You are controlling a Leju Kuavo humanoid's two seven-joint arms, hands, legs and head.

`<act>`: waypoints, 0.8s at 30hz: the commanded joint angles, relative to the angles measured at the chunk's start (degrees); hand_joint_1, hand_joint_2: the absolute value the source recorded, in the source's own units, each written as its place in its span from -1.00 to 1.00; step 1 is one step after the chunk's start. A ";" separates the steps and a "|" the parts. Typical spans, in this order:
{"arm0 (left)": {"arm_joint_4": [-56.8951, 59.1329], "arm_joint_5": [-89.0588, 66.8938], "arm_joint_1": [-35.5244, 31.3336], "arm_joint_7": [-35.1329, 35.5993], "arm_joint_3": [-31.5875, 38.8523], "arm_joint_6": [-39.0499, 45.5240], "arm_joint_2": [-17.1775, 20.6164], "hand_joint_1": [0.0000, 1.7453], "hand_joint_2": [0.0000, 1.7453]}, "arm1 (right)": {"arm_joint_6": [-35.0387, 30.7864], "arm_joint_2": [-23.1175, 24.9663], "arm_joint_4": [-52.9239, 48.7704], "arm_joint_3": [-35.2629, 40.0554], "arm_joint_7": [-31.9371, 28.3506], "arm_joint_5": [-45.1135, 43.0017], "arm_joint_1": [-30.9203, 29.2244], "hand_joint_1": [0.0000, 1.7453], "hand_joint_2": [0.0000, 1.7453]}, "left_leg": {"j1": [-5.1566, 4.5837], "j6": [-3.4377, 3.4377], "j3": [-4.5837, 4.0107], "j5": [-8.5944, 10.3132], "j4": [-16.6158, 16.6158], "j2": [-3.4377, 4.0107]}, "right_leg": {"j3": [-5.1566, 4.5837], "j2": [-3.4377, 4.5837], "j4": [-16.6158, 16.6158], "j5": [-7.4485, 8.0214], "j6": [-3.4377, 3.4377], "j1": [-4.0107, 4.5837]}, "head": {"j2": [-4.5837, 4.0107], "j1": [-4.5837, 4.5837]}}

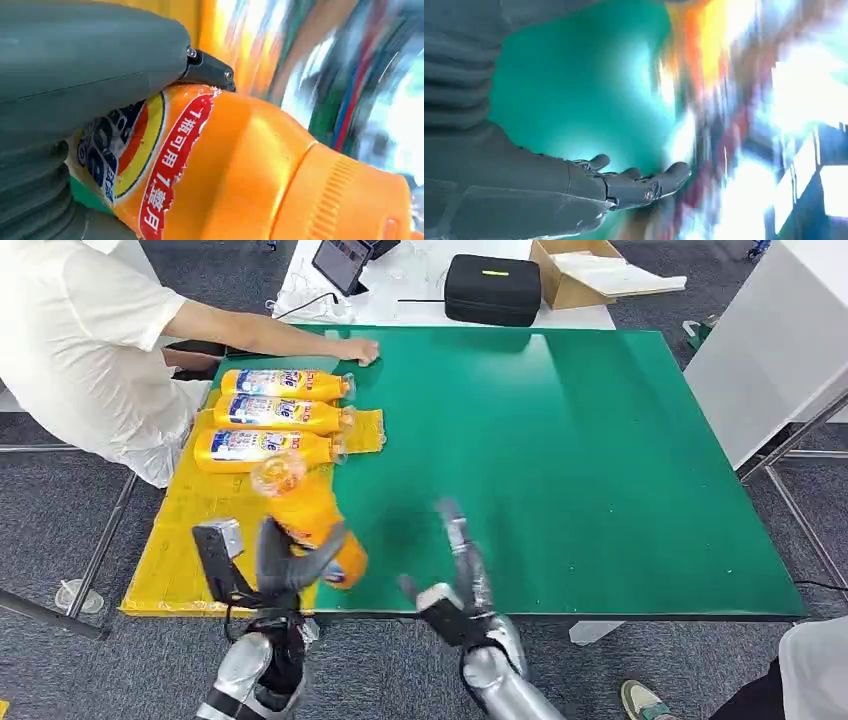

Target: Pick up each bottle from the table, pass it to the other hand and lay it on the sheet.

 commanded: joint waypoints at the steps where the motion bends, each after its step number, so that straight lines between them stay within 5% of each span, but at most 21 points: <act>1: 4.54 -8.57 -4.82 0.01 8.12 9.54 3.85 1.00 1.00 | -1.68 1.83 -41.62 -28.38 -0.38 6.18 11.49 -1.00 -1.00 | -0.07 0.04 0.05 -0.03 0.02 -0.12 | 0.09 -0.21 0.12 -0.12 -0.08 -0.04 | -0.02 -0.02; 14: 2.56 -16.29 -3.05 2.73 11.78 7.64 3.92 1.00 1.00 | -1.68 -2.00 -28.56 -21.27 -0.38 2.36 11.58 -1.00 -1.00 | -0.05 0.07 0.54 -0.17 -0.09 0.09 | 0.54 -0.10 -0.06 -0.15 -0.15 -0.02 | -0.02 0.00; 16: 8.11 -31.08 -5.39 7.02 8.52 11.55 6.19 1.00 1.00 | -1.68 -2.74 -29.54 -19.51 -0.38 2.33 11.19 -1.00 -1.00 | -0.02 0.06 0.37 -0.09 -0.08 0.07 | 0.37 -0.10 -0.08 -0.07 -0.09 0.01 | -0.02 0.00; 19: 20.11 -44.97 -11.13 15.73 4.24 3.90 7.82 1.00 1.00 | -1.68 -4.52 -26.78 -16.66 -0.38 -0.40 9.34 -1.00 -1.00 | -0.05 0.08 0.49 -0.08 -0.13 0.00 | 0.50 -0.18 -0.09 -0.11 -0.10 0.00 | -0.02 -0.02; 24: 27.39 -48.47 -14.52 16.88 2.91 -1.43 7.32 1.00 1.00 | -1.68 -5.97 -24.41 -14.04 -0.38 -2.21 7.92 -1.00 -1.00 | -0.03 0.10 0.37 0.03 -0.13 0.02 | 0.43 -0.13 -0.13 -0.01 -0.07 -0.01 | -0.02 0.00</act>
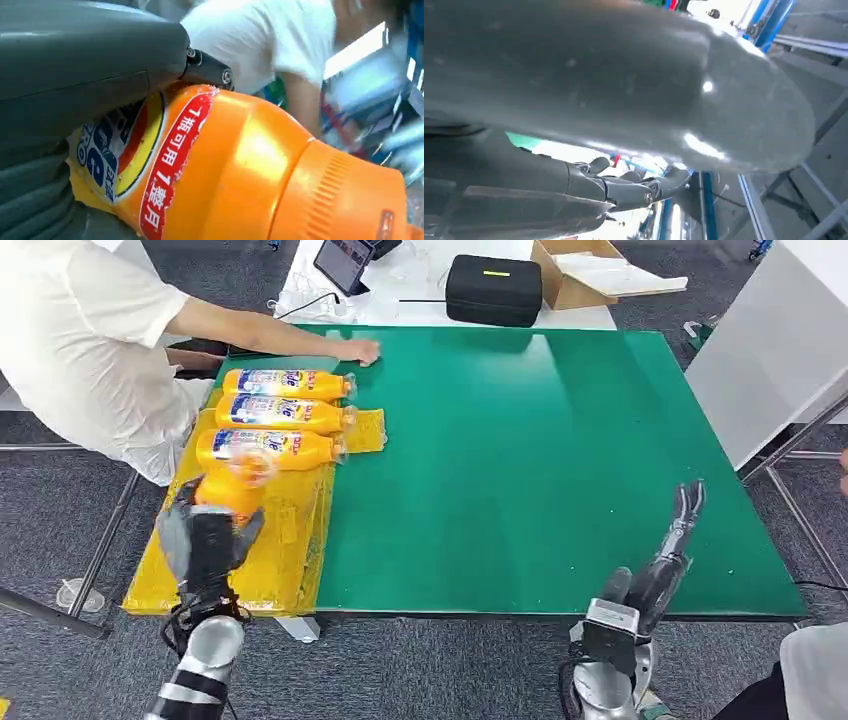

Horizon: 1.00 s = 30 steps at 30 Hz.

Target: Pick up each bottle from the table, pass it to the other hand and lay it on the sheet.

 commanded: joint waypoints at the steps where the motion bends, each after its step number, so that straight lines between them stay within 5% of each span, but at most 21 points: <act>1: 20.39 -6.62 -9.25 3.41 -6.16 -6.58 2.90 1.00 1.00 | 0.04 -4.50 8.03 6.48 0.13 -2.34 -3.84 -1.00 -1.00 | -0.02 0.06 0.22 0.00 -0.08 0.07 | 0.23 0.02 -0.09 0.01 -0.04 0.00 | 0.00 0.04; 14: 32.63 -15.99 -17.46 2.94 -14.47 -21.15 3.23 1.00 1.00 | 0.91 -6.31 11.22 11.44 0.13 -5.93 -6.99 -1.00 -1.00 | -0.04 0.09 0.44 -0.06 -0.05 0.15 | 0.40 0.03 -0.04 -0.03 -0.09 0.02 | 0.00 0.00; 15: 33.11 -15.93 -17.73 2.83 -14.65 -21.97 3.11 0.92 1.00 | 0.92 -6.43 11.22 11.64 0.13 -6.06 -7.08 -1.00 -1.00 | -0.02 0.07 0.34 -0.03 -0.05 0.15 | 0.31 0.05 -0.05 0.00 -0.07 0.02 | 0.00 0.02; 16: 33.40 -15.98 -17.95 2.74 -14.86 -22.48 3.06 -0.52 1.00 | 0.99 -6.49 11.18 11.83 0.13 -6.21 -7.11 -1.00 -1.00 | -0.04 0.09 0.46 -0.06 -0.06 0.17 | 0.42 0.05 -0.06 -0.03 -0.10 0.01 | 0.00 0.02; 17: 33.66 -16.43 -18.02 3.31 -14.99 -21.43 2.86 -1.00 1.00 | 0.96 -6.58 11.34 12.13 0.13 -6.18 -7.21 -1.00 -1.00 | -0.04 0.08 0.37 -0.01 -0.07 0.14 | 0.34 0.04 -0.06 -0.01 -0.07 0.00 | 0.00 0.00; 30: 37.00 -15.80 -19.61 0.23 -16.33 -25.41 2.80 -1.00 1.00 | 2.55 -6.25 12.45 13.35 0.13 -7.11 -8.52 -1.00 -1.00 | -0.05 0.08 0.38 -0.04 -0.05 0.17 | 0.33 0.08 -0.02 -0.03 -0.07 -0.01 | 0.00 0.02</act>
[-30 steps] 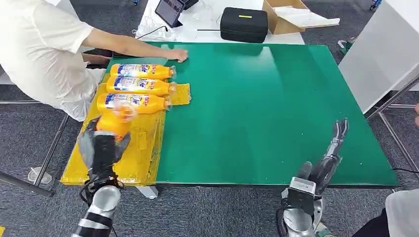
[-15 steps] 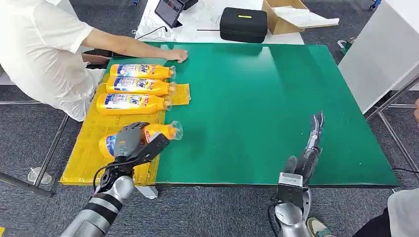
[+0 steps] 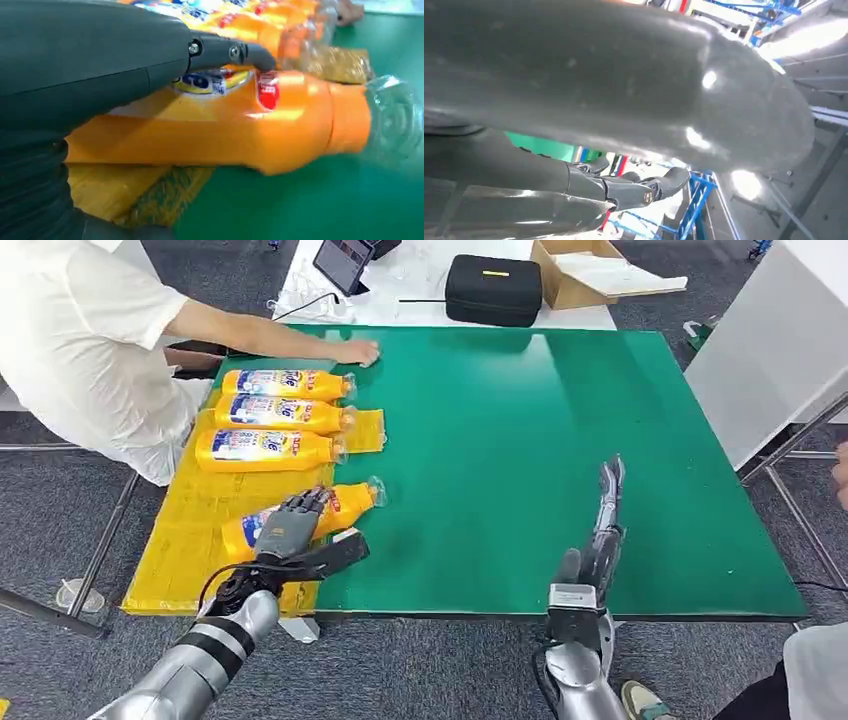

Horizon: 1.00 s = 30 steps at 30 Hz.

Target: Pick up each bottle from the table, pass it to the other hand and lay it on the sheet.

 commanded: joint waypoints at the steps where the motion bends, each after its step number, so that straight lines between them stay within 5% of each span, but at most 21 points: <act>1: 6.43 1.36 -3.02 -2.67 -2.74 -0.46 0.68 -1.00 1.00 | 0.34 -1.10 4.30 1.96 0.13 -0.67 -2.61 -1.00 -1.00 | -0.01 0.04 0.13 -0.03 -0.03 0.09 | 0.12 0.04 -0.04 0.00 -0.05 0.01 | 0.00 0.00; 10: 1.36 5.48 0.47 -9.02 -0.41 5.22 0.12 -1.00 1.00 | -0.59 -1.36 4.38 2.24 0.13 -1.25 -1.59 -1.00 -1.00 | -0.03 0.07 0.34 -0.13 -0.05 0.09 | 0.34 -0.01 -0.05 -0.12 -0.09 0.01 | 0.00 0.00; 19: -24.77 18.83 12.28 -13.63 0.67 4.54 -1.16 -1.00 1.00 | -2.06 -1.46 3.09 1.75 0.13 -0.49 0.56 -1.00 -1.00 | -0.06 0.10 0.44 -0.22 0.01 0.03 | 0.43 -0.10 0.01 -0.23 -0.10 -0.01 | 0.00 0.00; 27: -36.17 36.48 18.42 -11.25 -0.75 2.03 -2.23 -1.00 1.00 | 19.01 4.33 -0.41 -6.72 0.13 -10.47 3.97 -1.00 -1.00 | -0.05 0.03 0.19 -0.18 0.02 0.04 | 0.18 -0.05 0.04 -0.17 -0.09 -0.03 | 0.02 0.00; 30: -36.17 36.48 18.42 -11.25 -0.75 2.03 -2.23 -1.00 1.00 | 19.01 4.33 -0.41 -6.72 0.13 -10.47 3.97 -1.00 -1.00 | -0.04 0.02 0.21 -0.17 0.00 0.03 | 0.19 -0.06 0.03 -0.16 -0.11 0.00 | 0.00 0.00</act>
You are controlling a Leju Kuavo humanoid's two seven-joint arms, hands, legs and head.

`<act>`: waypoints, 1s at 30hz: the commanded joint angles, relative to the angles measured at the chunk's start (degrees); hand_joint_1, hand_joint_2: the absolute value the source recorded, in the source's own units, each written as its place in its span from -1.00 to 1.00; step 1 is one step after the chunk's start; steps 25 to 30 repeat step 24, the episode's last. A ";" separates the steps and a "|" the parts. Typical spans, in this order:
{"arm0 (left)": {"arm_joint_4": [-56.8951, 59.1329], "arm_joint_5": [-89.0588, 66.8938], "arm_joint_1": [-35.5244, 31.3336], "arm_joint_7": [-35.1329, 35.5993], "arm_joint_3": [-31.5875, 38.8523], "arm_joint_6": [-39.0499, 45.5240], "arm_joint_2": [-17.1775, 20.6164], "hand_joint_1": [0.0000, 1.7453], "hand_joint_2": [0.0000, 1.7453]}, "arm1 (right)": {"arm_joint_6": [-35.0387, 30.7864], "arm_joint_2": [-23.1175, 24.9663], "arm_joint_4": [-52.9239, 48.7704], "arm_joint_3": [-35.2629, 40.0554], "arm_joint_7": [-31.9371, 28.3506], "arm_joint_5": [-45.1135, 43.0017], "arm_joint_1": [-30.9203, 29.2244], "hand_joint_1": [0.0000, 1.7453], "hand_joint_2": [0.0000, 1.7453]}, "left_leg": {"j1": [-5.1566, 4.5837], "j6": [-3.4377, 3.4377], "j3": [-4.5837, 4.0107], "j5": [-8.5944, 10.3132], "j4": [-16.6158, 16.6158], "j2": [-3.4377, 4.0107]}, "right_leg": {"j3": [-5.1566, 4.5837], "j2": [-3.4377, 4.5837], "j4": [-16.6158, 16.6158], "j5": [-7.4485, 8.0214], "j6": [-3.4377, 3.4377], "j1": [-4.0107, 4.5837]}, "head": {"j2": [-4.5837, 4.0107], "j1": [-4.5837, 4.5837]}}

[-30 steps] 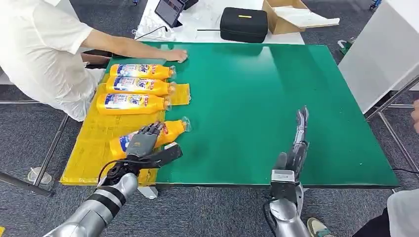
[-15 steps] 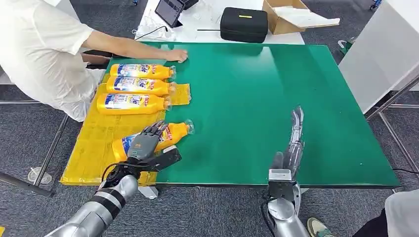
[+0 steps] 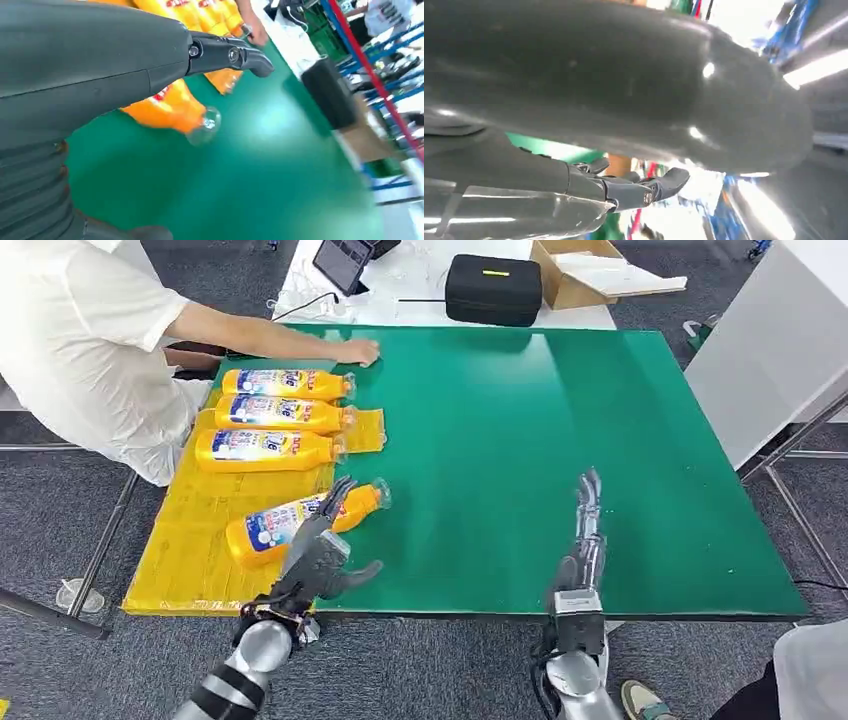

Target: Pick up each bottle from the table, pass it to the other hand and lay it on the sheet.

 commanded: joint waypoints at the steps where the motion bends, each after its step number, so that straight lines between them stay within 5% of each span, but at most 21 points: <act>1: -8.21 1.70 2.49 0.88 -0.46 0.63 0.45 -1.00 1.00 | 6.74 3.76 -0.76 -6.32 0.13 -3.05 1.20 -1.00 -1.00 | -0.01 0.03 0.12 -0.03 -0.01 0.01 | 0.11 -0.05 0.01 -0.05 -0.07 0.01 | 0.00 0.00; 8: -9.55 8.33 3.93 1.94 1.52 0.57 -0.61 -1.00 1.00 | 22.23 8.49 2.32 -12.24 0.13 -9.76 2.69 -1.00 -1.00 | 0.00 0.03 0.25 -0.05 -0.05 0.03 | 0.24 -0.04 -0.03 -0.07 -0.07 0.03 | 0.00 0.00; 18: -11.32 26.71 8.29 1.88 1.26 -4.90 -2.28 -1.00 1.00 | 13.68 10.44 -8.44 -4.40 0.13 -6.04 6.57 -1.00 -1.00 | -0.04 0.03 0.35 -0.17 0.02 0.08 | 0.30 -0.02 0.08 -0.19 -0.11 0.01 | 0.00 -0.02; 22: -11.34 27.60 8.31 2.34 -1.38 -4.25 -2.23 -1.00 1.00 | -2.60 3.00 -10.85 7.74 0.13 4.22 4.94 -1.00 -1.00 | 0.00 0.00 0.14 -0.10 0.00 0.17 | 0.08 0.11 0.00 -0.06 -0.07 0.03 | 0.00 0.00; 30: -10.69 27.44 7.83 2.84 -2.35 -4.16 -2.30 -1.00 1.00 | -4.08 1.91 -10.20 9.26 0.13 4.57 4.31 -1.00 -1.00 | -0.02 0.02 0.22 -0.12 0.01 0.12 | 0.18 0.04 0.01 -0.10 -0.07 0.02 | 0.00 0.02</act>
